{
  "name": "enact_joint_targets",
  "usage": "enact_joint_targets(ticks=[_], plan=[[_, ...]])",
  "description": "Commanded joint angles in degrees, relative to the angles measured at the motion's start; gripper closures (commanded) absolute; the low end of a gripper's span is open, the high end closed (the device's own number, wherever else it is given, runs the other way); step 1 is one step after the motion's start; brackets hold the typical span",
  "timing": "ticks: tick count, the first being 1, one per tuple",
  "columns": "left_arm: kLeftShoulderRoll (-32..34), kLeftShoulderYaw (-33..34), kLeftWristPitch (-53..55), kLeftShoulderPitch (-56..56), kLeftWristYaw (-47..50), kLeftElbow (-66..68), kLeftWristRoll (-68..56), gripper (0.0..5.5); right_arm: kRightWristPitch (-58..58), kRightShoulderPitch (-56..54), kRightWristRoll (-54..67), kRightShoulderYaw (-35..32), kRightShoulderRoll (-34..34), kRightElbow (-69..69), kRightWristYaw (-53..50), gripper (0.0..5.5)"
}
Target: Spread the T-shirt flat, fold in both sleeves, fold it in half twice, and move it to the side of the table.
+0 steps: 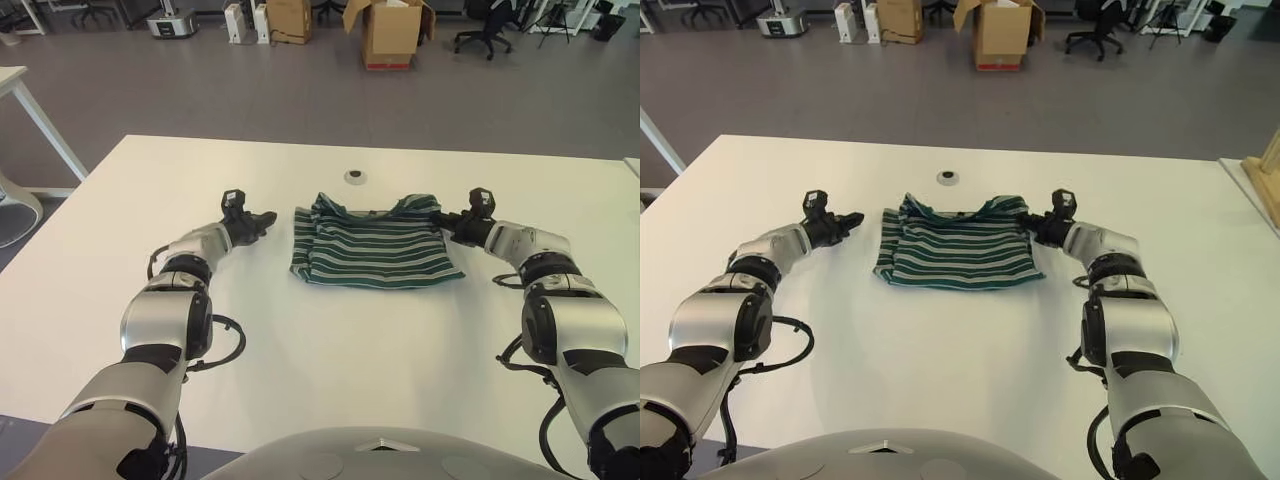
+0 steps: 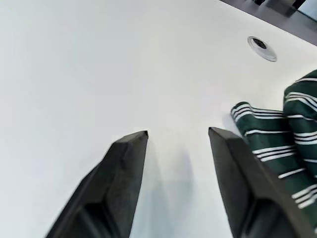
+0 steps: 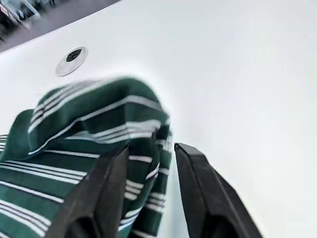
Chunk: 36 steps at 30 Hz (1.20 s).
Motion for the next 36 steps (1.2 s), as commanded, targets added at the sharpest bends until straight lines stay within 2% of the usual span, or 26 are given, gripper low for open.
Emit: enact_joint_targets(ticks=[1, 4, 8, 13, 16, 19, 21, 23, 25, 27, 32, 34, 36], plan=[[0.22, -4.86, -14.30, 1.66, -7.40, -5.73, 6.49, 3.27, -11.42, 5.79, -11.11, 7.51, -2.21, -12.96, 0.17, 3.79], [0.69, -11.85, -29.54, 5.70, -16.78, -12.07, 12.63, 3.27, -19.73, 13.91, -19.55, 14.12, -5.34, -25.93, 2.93, 3.79], [0.14, -19.28, -42.60, 8.54, -26.88, -14.28, 17.86, 3.27, -16.44, 23.87, -16.01, 15.11, -4.25, -40.65, 10.40, 3.79], [0.59, -27.79, -50.72, 8.09, -25.60, -9.88, 28.85, 3.27, -8.82, 31.94, -16.15, 16.43, -6.94, -51.90, 14.94, 3.79], [2.23, -32.49, -49.20, 9.91, -29.28, -9.05, 33.31, 3.27, -4.89, 32.35, -18.72, 16.30, -10.34, -52.20, 15.99, 3.79], [3.41, -32.82, -36.72, 17.78, -43.70, -21.10, 23.57, 3.27, -2.70, 28.52, -21.37, 18.37, -10.63, -46.22, 17.07, 3.79], [6.23, -34.74, -16.38, 25.91, -52.60, -41.55, 12.27, 3.27, -3.86, 23.93, -20.77, 19.17, -6.93, -40.85, 17.38, 3.79], [10.57, -38.52, 2.69, 31.42, -56.37, -59.90, 5.22, 3.27, -7.37, 18.68, -20.47, 19.70, -2.63, -34.50, 17.58, 3.79], [10.14, -38.54, 16.99, 31.57, -53.63, -68.17, 0.11, 3.27, -12.74, 13.99, -19.84, 19.03, 0.76, -28.31, 17.43, 3.79], [7.61, -36.22, 24.41, 30.60, -48.60, -72.16, -3.38, 3.27, -14.84, 11.45, -17.74, 17.00, 2.49, -25.77, 18.02, 3.79], [0.94, -22.62, 36.44, 26.75, -31.59, -81.78, -9.15, 3.27, -13.54, 10.71, -8.39, 9.53, 1.74, -29.25, 24.61, 3.79], [2.14, -18.27, 41.12, 24.39, -29.79, -85.96, -13.11, 3.27, -11.98, 10.82, -6.17, 7.85, 1.09, -30.64, 26.52, 3.79], [6.09, -16.68, 40.98, 22.23, -30.65, -86.64, -13.10, 3.27, -11.59, 11.03, -6.81, 7.85, 0.73, -30.65, 26.82, 3.79]])
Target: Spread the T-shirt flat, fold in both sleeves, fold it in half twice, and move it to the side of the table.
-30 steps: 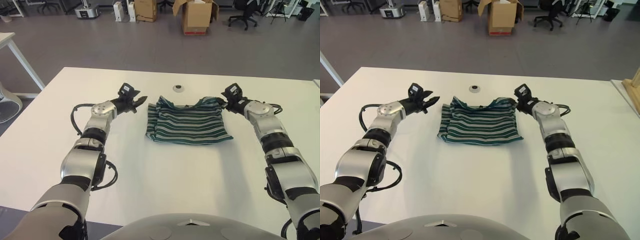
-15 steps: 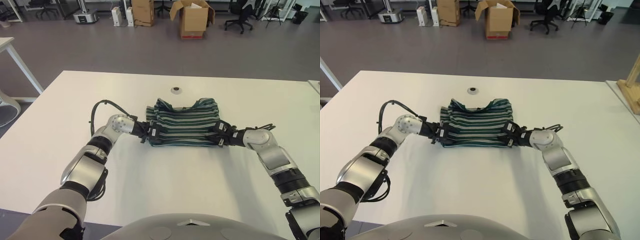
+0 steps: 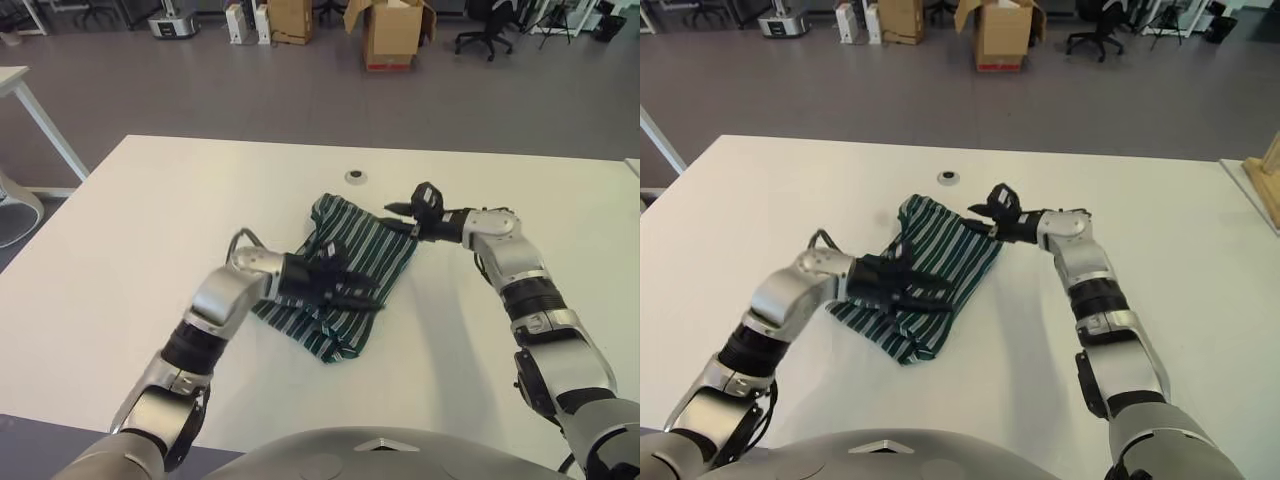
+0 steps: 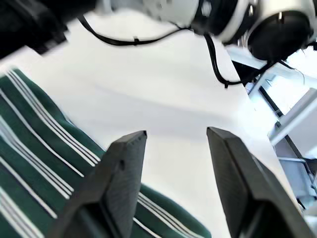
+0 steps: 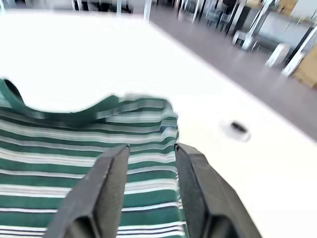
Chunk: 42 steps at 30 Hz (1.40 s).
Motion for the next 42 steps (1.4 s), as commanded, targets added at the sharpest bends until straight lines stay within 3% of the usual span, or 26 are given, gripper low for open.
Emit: enact_joint_targets(ticks=[1, 4, 6, 12, 18, 21, 24, 27, 33, 37, 42], plan=[[7.37, 1.51, -2.55, -3.74, -0.39, 0.76, 2.89, 3.27, 1.34, 0.36, -0.96, 0.54, -1.25, -0.60, 0.77, 3.79], [14.43, -9.67, -26.62, -4.77, 1.46, 17.54, 22.86, 3.27, 2.45, 6.28, -1.60, 2.92, -1.38, -5.63, 2.07, 3.79], [14.44, -15.93, -40.91, -5.61, 6.80, 31.96, 33.65, 3.27, 2.45, 9.64, -0.86, 3.34, -0.19, -8.16, 2.13, 3.79], [12.82, -14.14, -54.39, -5.25, 13.44, 47.52, 36.72, 3.27, 2.71, 12.94, -3.65, 6.27, 2.11, -2.32, 1.29, 3.79], [14.40, -9.01, -49.34, -1.00, 4.82, 42.39, 28.75, 3.27, 6.62, 9.46, -3.88, 5.15, 3.47, 6.29, -0.51, 3.79], [16.94, -10.70, -36.89, 5.82, -4.65, 25.65, 21.33, 3.27, 4.74, 5.27, -4.56, 4.24, 3.00, 9.69, -0.64, 3.79], [9.78, -10.81, -21.64, 9.72, -0.91, 9.33, 11.60, 3.27, 3.00, 1.25, -2.47, 2.16, 3.24, 10.40, 1.75, 3.79], [3.37, -7.76, -12.94, 11.24, 6.31, 5.44, 6.71, 3.27, 8.60, -0.62, 3.93, -2.87, 4.30, 6.49, 3.48, 3.79], [15.98, -4.79, -20.54, 13.01, 3.25, 9.72, 13.70, 3.27, 13.01, 9.67, 3.44, -3.41, -7.60, -10.68, 7.57, 3.79], [16.99, -1.07, -19.96, 15.74, 3.67, 5.28, 10.88, 3.27, 11.01, 20.37, 0.92, -1.62, -18.96, -21.02, 14.39, 3.79], [18.17, 2.60, -23.05, 16.50, 5.91, 9.70, 12.82, 3.27, 16.11, 30.10, 6.68, -1.70, -22.13, -36.41, 17.39, 3.79]])
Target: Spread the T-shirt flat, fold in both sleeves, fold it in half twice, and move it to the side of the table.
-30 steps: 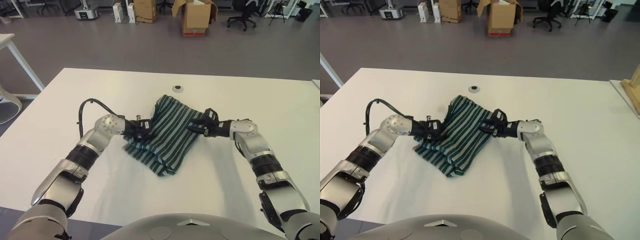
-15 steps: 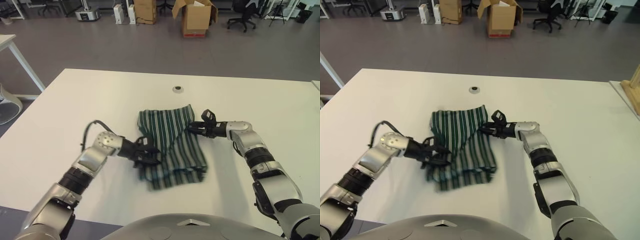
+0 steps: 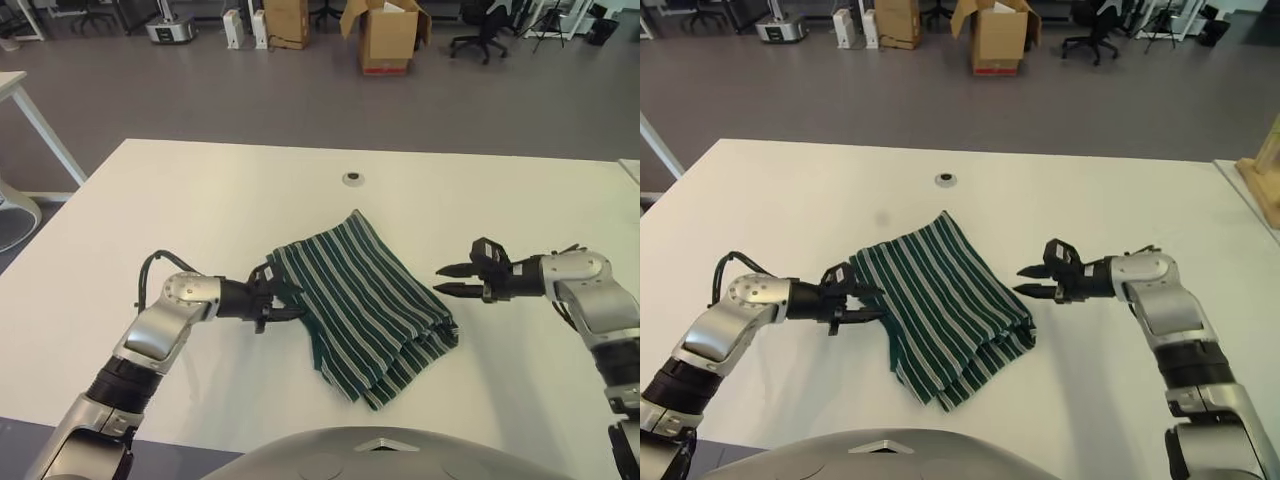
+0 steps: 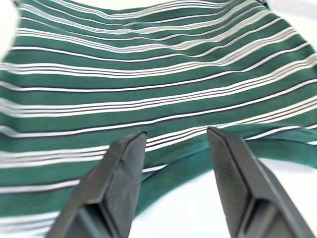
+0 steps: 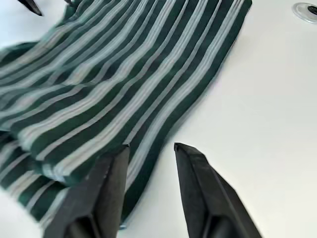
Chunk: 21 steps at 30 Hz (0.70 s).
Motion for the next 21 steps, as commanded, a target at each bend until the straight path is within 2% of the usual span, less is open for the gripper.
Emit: enact_joint_targets(ticks=[1, 3, 5, 7, 9, 11, 14, 17, 19, 21], plan=[[1.10, 1.77, -3.04, -0.14, 1.53, 4.36, 2.40, 3.27, 0.51, 4.40, 0.10, 1.36, -1.92, -7.23, 0.03, 3.79], [0.57, 3.24, -5.59, -1.43, 2.34, 7.77, 2.70, 3.27, -1.64, 6.17, -4.63, 4.45, -0.57, -5.94, -4.30, 3.79], [0.78, 7.78, -9.07, -4.94, 3.35, 13.40, 1.66, 3.27, 3.38, 7.94, -7.91, 7.65, 1.72, -5.29, -10.23, 3.79], [2.04, 11.42, -12.36, -8.63, 3.68, 19.03, 1.52, 3.27, 14.82, 9.47, -3.97, 8.38, 3.55, -8.31, -12.09, 3.79], [2.56, 13.04, -14.46, -10.60, 3.23, 22.32, 1.84, 3.27, 27.96, 9.30, 6.34, 6.84, 5.99, -15.11, -11.83, 3.79], [2.29, 13.55, -15.48, -10.83, 3.05, 23.00, 1.97, 3.27, 38.40, 7.07, 13.76, 5.09, 11.63, -20.29, -15.71, 3.79], [1.91, 13.47, -16.64, -10.51, 2.99, 23.30, 2.19, 3.27, 46.77, 4.85, 15.46, 3.54, 18.58, -22.55, -24.65, 3.79], [1.78, 14.10, -19.72, -11.05, 3.56, 24.08, 2.66, 3.27, 49.99, 2.98, 19.42, -3.10, 19.74, -24.71, -27.89, 3.79], [1.83, 15.08, -24.32, -10.92, 3.30, 23.43, 2.53, 3.27, 49.94, -1.78, 24.57, -12.48, 19.75, -25.23, -28.49, 3.79], [2.58, 15.09, -31.43, -9.20, 2.42, 21.31, 3.73, 3.27, 44.47, -3.80, 22.66, -14.44, 16.57, -27.26, -29.43, 3.79]])
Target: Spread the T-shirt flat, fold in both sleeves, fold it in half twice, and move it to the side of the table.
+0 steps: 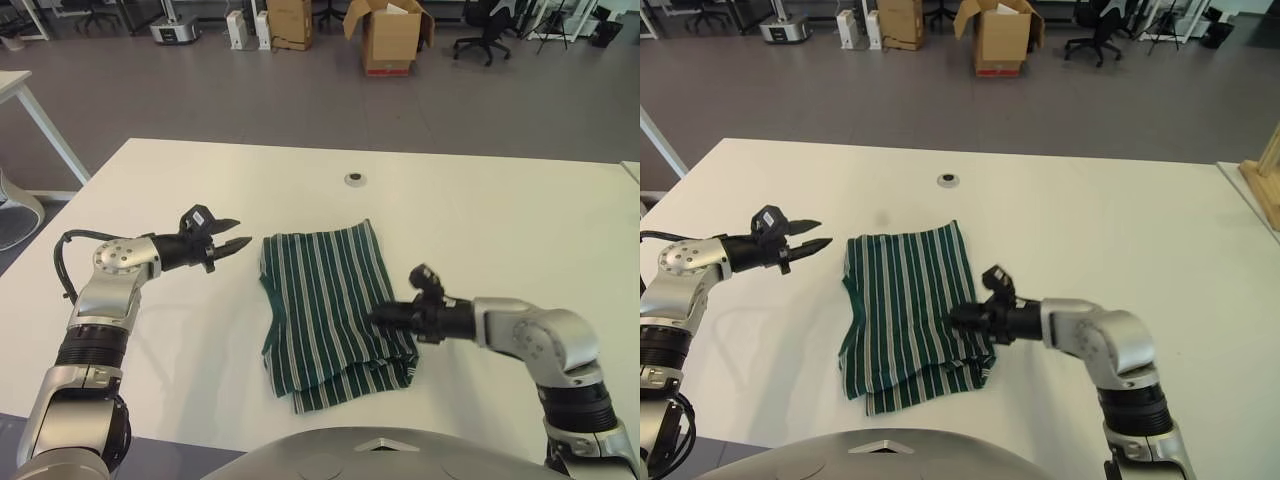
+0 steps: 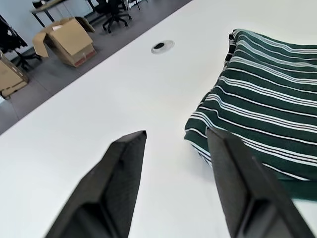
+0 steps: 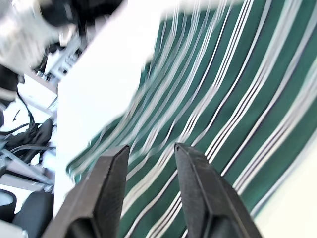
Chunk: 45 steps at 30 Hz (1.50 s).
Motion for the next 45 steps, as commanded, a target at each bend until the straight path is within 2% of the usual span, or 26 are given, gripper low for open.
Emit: enact_joint_targets(ticks=[1, 3, 5, 7, 10, 13, 14, 17, 25, 30, 36, 42, 45], plan=[[1.08, 0.59, -10.30, 1.00, -1.40, -2.73, 1.95, 3.27, -6.82, -3.82, -1.38, -3.68, -4.39, -3.30, -1.90, 3.79], [4.71, -1.61, -23.48, 5.17, -5.68, -4.02, 5.50, 3.27, -19.90, 1.78, -9.97, 0.84, -11.79, -5.86, 1.91, 3.79], [10.65, -4.21, -39.62, 11.58, -13.11, -2.36, 7.40, 2.97, -48.99, 14.28, -26.54, 6.36, -22.83, -2.44, 9.58, 3.51], [13.32, -5.64, -49.64, 16.06, -16.62, -1.36, 6.46, 2.68, -71.93, 19.28, -37.37, 9.10, -27.77, 5.99, 10.32, 3.18], [13.40, -6.32, -59.93, 18.17, -14.88, 0.74, 7.76, 2.28, -90.92, 18.89, -44.94, 11.70, -29.23, 15.48, 6.94, 2.71], [12.11, -6.59, -68.27, 26.35, -11.35, -2.56, 10.98, 1.74, -110.67, 14.78, -57.38, 18.34, -31.61, 24.67, 1.41, 2.14], [11.79, -6.79, -70.56, 28.45, -10.53, -3.60, 11.89, 1.55, -115.53, 13.47, -60.38, 19.65, -31.80, 26.91, -0.06, 2.08], [11.42, -7.78, -74.19, 31.52, -9.57, -5.08, 13.40, 1.53, -126.56, 12.08, -64.61, 20.76, -31.00, 31.44, -3.41, 2.08], [5.05, -10.01, -76.82, 31.04, -2.73, -3.25, 26.83, 1.53, -141.89, 4.31, -72.69, 25.79, -26.11, 41.55, -11.25, 2.08], [1.77, -8.86, -76.96, 30.62, 4.96, -0.68, 37.47, 1.53, -144.10, -0.40, -74.89, 29.18, -24.92, 45.62, -12.78, 2.08], [-0.38, -12.39, -77.41, 27.14, 13.95, 5.55, 51.39, 1.53, -144.14, -4.86, -74.58, 33.78, -23.12, 47.90, -11.92, 2.08], [3.64, -21.77, -77.18, 15.61, 30.79, 18.56, 71.32, 1.53, -142.73, -6.88, -72.52, 37.05, -21.99, 48.20, -10.36, 2.08], [2.78, -28.50, -75.42, 10.20, 36.64, 22.09, 76.42, 2.09, -141.54, -6.95, -71.28, 37.98, -21.39, 48.13, -9.73, 2.64]])
